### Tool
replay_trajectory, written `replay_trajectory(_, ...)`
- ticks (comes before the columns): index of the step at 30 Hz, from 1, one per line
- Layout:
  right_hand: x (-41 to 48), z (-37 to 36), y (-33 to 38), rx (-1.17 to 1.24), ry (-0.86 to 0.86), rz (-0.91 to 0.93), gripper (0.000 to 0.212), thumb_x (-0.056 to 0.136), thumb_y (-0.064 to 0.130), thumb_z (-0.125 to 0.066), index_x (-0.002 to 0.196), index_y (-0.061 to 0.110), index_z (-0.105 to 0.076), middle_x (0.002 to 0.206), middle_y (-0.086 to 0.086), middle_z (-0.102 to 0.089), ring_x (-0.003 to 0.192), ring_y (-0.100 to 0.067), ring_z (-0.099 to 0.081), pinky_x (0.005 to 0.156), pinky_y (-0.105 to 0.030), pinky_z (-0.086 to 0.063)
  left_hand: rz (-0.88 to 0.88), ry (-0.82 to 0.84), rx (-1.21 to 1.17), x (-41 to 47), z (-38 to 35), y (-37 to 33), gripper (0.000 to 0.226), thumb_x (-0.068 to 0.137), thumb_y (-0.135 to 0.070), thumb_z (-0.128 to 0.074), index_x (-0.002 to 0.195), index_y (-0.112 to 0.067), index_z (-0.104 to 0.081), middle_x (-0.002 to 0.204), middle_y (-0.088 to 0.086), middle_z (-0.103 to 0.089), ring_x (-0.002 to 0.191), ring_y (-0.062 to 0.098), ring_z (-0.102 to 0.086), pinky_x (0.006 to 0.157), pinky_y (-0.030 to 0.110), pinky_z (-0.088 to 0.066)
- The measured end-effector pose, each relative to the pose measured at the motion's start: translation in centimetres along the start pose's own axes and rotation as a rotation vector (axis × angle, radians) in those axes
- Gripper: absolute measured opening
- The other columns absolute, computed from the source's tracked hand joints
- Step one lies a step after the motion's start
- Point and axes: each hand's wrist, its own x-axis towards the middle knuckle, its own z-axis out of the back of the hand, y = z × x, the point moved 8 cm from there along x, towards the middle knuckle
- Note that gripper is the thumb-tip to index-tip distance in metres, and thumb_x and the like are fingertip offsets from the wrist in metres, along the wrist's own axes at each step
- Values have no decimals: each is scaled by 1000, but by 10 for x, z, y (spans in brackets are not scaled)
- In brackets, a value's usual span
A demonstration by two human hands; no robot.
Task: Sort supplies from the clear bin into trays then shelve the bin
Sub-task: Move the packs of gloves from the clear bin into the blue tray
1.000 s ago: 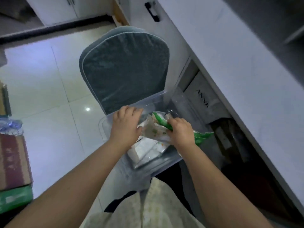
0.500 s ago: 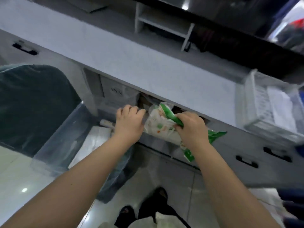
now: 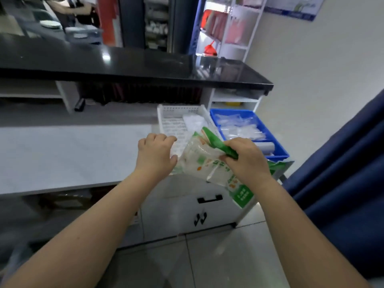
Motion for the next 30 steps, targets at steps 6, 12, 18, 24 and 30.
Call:
replay_trajectory(6, 21, 53, -148, -102, -32, -91, 25, 76, 18, -76, 100, 13, -69, 96, -3, -68, 88, -26, -56, 75, -33, -42, -43, 32, -29, 76, -61, -114, 46, 85, -29, -58, 131, -24, -52, 125, 0, -59, 119, 27, -43, 95, 41, -32)
replay_trajectory(12, 67, 67, -251, -109, -81, -167, 24, 77, 15, -73, 101, 15, -68, 94, -3, -66, 87, -25, -55, 73, -29, -38, -64, 94, 15, 142, -111, -159, 45, 88, -28, -54, 133, -27, -50, 125, -2, -58, 119, 26, -44, 93, 40, -33)
replay_trajectory(18, 136, 55, -325, -165, -174, -249, 22, 79, 13, -71, 100, 14, -68, 94, -6, -66, 87, -28, -55, 75, -41, -47, -71, 108, -15, 238, -161, -157, 44, 86, -30, -59, 129, -25, -54, 121, 1, -60, 114, 28, -48, 91, 39, -35)
replay_trajectory(24, 203, 24, -378, -227, -148, -293, 24, 80, 10, -70, 103, 11, -67, 97, -8, -67, 89, -30, -56, 78, -45, -47, -87, 279, -24, 336, -250, -152, 50, 86, -36, -59, 134, -23, -49, 126, 4, -57, 115, 28, -49, 93, 40, -41)
replay_trajectory(30, 248, 7, -418, -203, -166, -277, 27, 77, 6, -69, 104, 9, -67, 98, -8, -67, 87, -29, -56, 76, -44, -48, -152, 509, -46, 397, -333, -173, 62, 81, -42, -65, 137, -22, -46, 130, 3, -55, 122, 28, -44, 91, 40, -43)
